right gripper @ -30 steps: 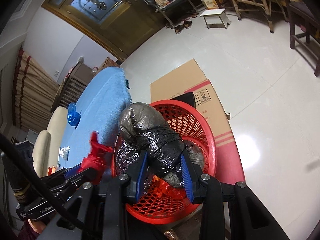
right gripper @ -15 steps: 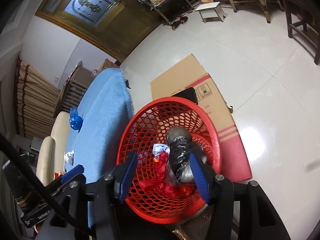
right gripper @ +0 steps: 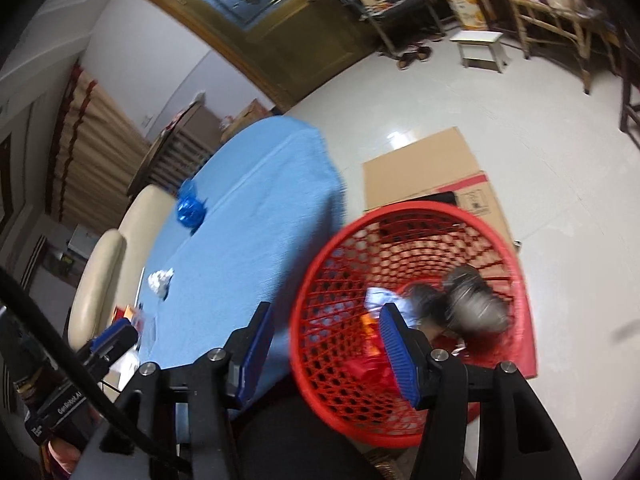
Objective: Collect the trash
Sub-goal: 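Carry both items over the red basket and open both grippers to drop them, then move both open grippers back over the table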
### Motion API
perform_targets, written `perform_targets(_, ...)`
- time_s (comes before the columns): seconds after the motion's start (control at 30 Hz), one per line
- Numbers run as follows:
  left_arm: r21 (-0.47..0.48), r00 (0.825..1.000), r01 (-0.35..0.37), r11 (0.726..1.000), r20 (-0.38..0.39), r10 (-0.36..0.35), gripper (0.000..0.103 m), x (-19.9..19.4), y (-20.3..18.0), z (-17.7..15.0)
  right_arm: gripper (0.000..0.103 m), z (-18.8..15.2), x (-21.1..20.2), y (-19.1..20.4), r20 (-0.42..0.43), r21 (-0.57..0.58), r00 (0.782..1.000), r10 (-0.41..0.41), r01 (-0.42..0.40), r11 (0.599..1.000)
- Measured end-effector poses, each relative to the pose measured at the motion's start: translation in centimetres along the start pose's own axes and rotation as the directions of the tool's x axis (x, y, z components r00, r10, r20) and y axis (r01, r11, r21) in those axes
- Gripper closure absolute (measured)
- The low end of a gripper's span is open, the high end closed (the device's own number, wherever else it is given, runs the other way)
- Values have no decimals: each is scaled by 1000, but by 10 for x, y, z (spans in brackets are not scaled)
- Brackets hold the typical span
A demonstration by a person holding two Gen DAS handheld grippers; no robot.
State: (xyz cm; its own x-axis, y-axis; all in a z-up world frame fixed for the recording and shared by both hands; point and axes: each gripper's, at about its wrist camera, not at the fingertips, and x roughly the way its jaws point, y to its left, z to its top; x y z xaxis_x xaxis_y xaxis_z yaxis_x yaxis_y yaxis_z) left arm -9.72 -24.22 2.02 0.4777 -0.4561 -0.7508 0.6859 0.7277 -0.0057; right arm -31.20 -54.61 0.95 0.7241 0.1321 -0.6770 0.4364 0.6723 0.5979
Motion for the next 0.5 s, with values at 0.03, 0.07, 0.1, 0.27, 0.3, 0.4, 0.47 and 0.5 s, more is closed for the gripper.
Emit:
perform_targets(0.03,-9,1000,-15,1000,7,15,40,-4,4,-1,44,-2,3,11,-6,-23,1000,5,-5,1000)
perform_targets(0.07,-17,999,-31,999,14,31,40,-7,9,-2,44,-4,4,18,-7,-40,1000,7,-7,999)
perform_targets(0.1,-25,999,-48,999,23,48,40,-12,14,-4,44,-6,5,25,-5,-58,1000,9,-9,998)
perform_targets(0.27,-77,994,-99,992,41,103,40,-27,42,-18,44,-15,11,68,-4,-163,999,32,-32,986)
perform_targets(0.3,-92,994,-102,991,41,106,40,-30,48,-21,44,-17,14,75,-10,-177,999,38,-40,983)
perform_targets(0.4,-122,991,-123,985,44,129,40,-37,61,-28,44,-23,19,92,-27,-213,999,45,-49,976)
perform_targets(0.47,-141,988,-140,980,46,148,40,-39,68,-33,44,-27,20,103,-33,-240,998,50,-56,969)
perform_targets(0.5,-155,987,-147,977,44,155,40,-41,74,-36,44,-28,20,107,-35,-251,998,51,-58,966)
